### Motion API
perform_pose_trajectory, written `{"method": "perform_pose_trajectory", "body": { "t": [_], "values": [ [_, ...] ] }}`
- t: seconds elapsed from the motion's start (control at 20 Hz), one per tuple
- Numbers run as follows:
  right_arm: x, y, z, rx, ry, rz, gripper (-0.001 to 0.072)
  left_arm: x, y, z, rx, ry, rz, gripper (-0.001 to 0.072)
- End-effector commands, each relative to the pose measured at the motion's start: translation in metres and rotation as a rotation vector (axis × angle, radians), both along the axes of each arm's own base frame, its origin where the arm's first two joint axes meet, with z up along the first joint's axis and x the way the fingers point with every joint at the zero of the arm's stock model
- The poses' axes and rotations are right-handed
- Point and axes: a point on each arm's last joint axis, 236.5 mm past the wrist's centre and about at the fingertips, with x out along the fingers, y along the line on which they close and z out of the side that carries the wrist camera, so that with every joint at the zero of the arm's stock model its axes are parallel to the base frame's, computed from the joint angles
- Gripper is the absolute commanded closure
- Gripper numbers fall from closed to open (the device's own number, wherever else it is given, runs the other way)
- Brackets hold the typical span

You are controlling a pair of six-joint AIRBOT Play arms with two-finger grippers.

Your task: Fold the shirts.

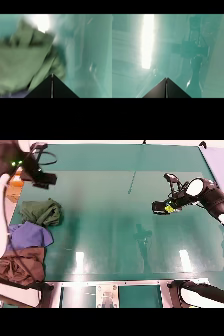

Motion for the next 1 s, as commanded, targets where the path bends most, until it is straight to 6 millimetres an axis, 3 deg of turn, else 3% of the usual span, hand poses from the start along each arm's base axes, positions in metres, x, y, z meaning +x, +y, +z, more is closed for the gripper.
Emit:
{"method": "perform_pose_trajectory", "body": {
  "t": [0.0,0.05,0.1,0.15,0.35,0.55,0.6,0.65,0.7,0.75,0.85,0.95],
  "values": [
    [0.001,0.001,0.000,0.003,-0.004,-0.001,0.0658,-0.048,0.041,-0.011,0.042,0.048,0.085,0.0684],
    [0.001,0.002,-0.001,0.009,-0.002,-0.002,0.0560,-0.052,0.051,-0.016,0.040,0.016,0.111,0.0682],
    [0.000,0.004,-0.001,0.017,0.000,-0.003,0.0445,-0.053,0.058,-0.025,0.032,-0.006,0.128,0.0410],
    [-0.001,0.006,-0.002,0.026,0.005,-0.005,0.0398,-0.051,0.067,-0.035,0.023,-0.025,0.188,-0.0005],
    [-0.009,0.005,-0.012,0.023,0.034,-0.005,0.0398,-0.027,0.088,-0.067,-0.045,-0.075,0.267,-0.0013],
    [-0.018,0.004,-0.022,0.020,0.065,-0.005,0.0398,-0.037,0.091,-0.126,-0.072,0.091,0.269,-0.0013],
    [-0.018,0.004,-0.023,0.020,0.065,-0.006,0.0398,-0.041,0.087,-0.141,-0.084,0.138,0.268,0.0025],
    [-0.018,0.004,-0.023,0.020,0.065,-0.006,0.0398,-0.046,0.085,-0.151,-0.090,0.176,0.258,0.0238],
    [-0.018,0.004,-0.023,0.020,0.065,-0.007,0.0399,-0.047,0.082,-0.157,-0.104,0.194,0.235,0.0555],
    [-0.017,0.004,-0.022,0.019,0.065,-0.007,0.0403,-0.044,0.075,-0.157,-0.129,0.189,0.198,0.0683],
    [-0.015,0.003,-0.019,0.020,0.055,-0.007,0.0516,-0.028,0.065,-0.140,-0.181,0.141,0.196,0.0684],
    [-0.008,0.000,-0.006,0.020,0.031,-0.013,0.0520,-0.004,0.047,-0.100,-0.244,0.061,0.161,0.0685]
  ]
}}
